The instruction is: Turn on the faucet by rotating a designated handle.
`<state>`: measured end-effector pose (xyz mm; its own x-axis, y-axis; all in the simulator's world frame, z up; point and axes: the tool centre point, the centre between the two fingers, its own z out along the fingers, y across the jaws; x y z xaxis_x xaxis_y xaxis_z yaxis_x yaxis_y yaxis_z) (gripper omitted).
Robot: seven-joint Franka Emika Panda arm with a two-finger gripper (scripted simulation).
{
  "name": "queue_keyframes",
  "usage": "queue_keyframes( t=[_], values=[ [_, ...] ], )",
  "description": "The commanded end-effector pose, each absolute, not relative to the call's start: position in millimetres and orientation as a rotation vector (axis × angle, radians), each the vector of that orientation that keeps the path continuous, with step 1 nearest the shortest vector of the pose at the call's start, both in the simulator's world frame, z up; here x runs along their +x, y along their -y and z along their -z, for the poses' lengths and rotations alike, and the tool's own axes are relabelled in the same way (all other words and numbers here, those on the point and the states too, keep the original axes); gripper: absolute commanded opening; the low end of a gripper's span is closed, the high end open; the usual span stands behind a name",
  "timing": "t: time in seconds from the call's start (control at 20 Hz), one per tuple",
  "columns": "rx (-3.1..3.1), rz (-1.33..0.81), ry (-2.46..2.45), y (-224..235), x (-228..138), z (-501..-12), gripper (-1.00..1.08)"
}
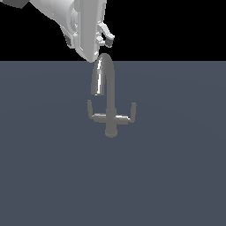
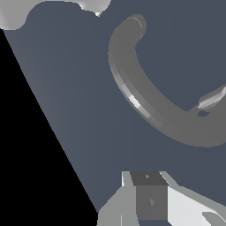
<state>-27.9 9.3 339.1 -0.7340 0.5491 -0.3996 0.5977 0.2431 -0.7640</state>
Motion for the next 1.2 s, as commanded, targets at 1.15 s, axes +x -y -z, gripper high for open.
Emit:
queue_keyframes(
  t=[1.15],
  values=[
    [-0.005,2.023,-2.762,-50,29,-231,-1.00]
  ],
)
